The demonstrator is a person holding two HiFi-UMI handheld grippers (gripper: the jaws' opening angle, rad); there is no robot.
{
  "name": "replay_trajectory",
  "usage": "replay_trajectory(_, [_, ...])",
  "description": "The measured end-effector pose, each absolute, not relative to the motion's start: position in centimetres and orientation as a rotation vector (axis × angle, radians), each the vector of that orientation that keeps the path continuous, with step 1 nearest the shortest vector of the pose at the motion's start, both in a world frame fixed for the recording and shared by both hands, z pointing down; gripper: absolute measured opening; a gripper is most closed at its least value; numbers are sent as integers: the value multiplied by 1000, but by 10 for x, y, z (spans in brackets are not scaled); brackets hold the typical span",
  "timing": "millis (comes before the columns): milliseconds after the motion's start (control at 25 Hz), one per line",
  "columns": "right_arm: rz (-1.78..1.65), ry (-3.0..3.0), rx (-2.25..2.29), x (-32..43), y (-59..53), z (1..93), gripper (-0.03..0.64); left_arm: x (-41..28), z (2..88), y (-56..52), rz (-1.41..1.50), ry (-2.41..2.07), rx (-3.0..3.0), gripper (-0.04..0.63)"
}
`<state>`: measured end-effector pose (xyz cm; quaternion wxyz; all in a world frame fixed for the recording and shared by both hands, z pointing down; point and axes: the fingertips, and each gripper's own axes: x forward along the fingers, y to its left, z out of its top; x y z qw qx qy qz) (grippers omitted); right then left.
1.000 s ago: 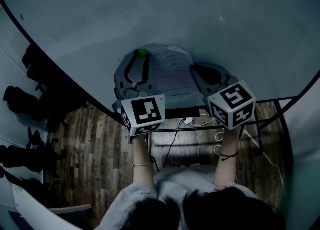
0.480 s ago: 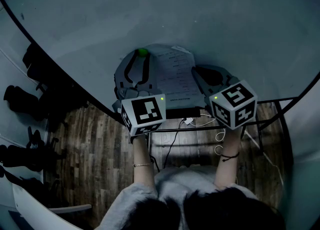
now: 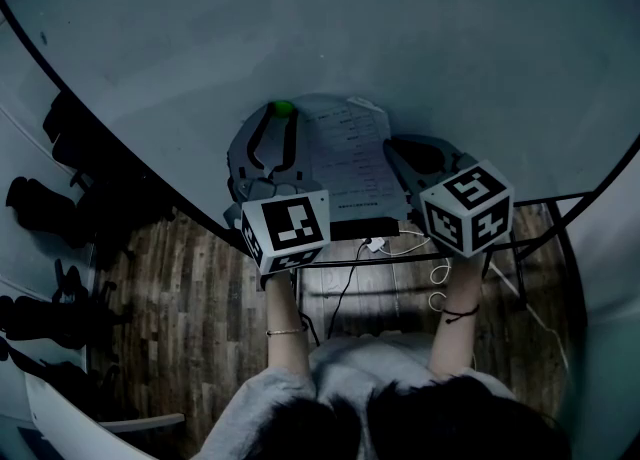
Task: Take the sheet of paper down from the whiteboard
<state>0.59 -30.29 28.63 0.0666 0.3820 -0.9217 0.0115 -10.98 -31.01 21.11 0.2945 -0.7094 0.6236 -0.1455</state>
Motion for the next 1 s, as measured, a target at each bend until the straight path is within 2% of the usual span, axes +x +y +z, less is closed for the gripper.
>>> replay_trajectory(1000, [120,-2661,1234,37,-305,314,0,-110,216,-311,-327,1675,-1917,112])
